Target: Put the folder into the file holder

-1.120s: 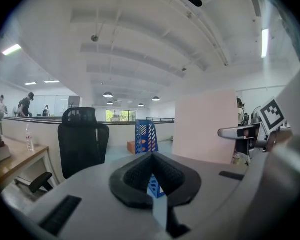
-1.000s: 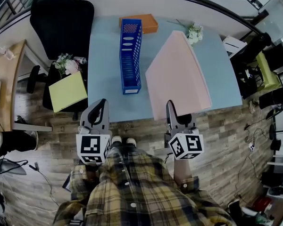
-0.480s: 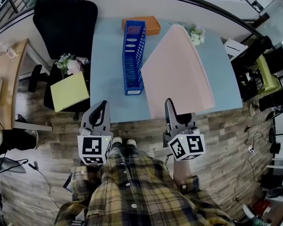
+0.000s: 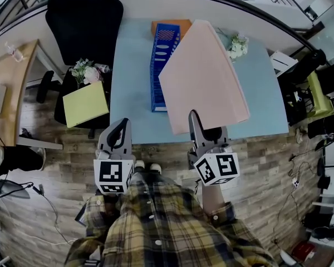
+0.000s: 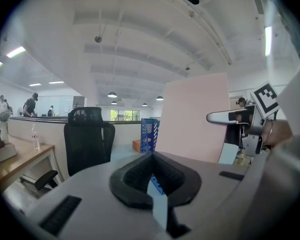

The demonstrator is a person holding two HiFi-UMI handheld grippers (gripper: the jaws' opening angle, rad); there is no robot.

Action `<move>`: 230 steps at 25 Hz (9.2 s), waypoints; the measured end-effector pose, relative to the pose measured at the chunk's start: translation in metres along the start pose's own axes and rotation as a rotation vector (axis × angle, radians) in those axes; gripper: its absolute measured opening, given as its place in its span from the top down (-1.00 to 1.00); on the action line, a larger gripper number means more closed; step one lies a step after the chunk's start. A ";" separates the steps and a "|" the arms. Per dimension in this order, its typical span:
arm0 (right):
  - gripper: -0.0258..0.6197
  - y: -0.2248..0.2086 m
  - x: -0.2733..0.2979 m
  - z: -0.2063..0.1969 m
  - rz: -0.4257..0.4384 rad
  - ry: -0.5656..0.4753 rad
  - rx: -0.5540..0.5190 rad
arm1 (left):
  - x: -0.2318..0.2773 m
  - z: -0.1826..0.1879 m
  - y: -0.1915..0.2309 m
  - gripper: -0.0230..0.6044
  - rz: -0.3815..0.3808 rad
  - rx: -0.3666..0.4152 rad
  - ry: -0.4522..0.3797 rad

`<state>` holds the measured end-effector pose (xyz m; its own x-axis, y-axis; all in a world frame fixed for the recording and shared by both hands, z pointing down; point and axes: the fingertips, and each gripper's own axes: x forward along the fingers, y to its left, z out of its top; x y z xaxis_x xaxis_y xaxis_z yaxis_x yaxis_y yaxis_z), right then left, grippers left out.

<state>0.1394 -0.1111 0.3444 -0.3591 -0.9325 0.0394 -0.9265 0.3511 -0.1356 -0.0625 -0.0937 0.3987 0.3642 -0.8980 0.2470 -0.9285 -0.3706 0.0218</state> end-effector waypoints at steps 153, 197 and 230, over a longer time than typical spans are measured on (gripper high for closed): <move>0.08 0.001 0.068 -0.093 -0.017 0.194 0.045 | 0.024 -0.025 -0.002 0.96 -0.063 0.041 0.090; 0.91 -0.018 -0.045 -0.068 0.052 0.173 0.046 | -0.010 -0.013 -0.039 0.96 -0.074 0.063 0.067; 0.92 -0.010 -0.022 -0.078 0.066 0.212 0.028 | 0.002 -0.019 -0.021 0.96 -0.058 0.035 0.080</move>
<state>0.1480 -0.0871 0.4227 -0.4374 -0.8676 0.2365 -0.8977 0.4057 -0.1718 -0.0438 -0.0831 0.4170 0.4086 -0.8536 0.3231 -0.9026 -0.4304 0.0044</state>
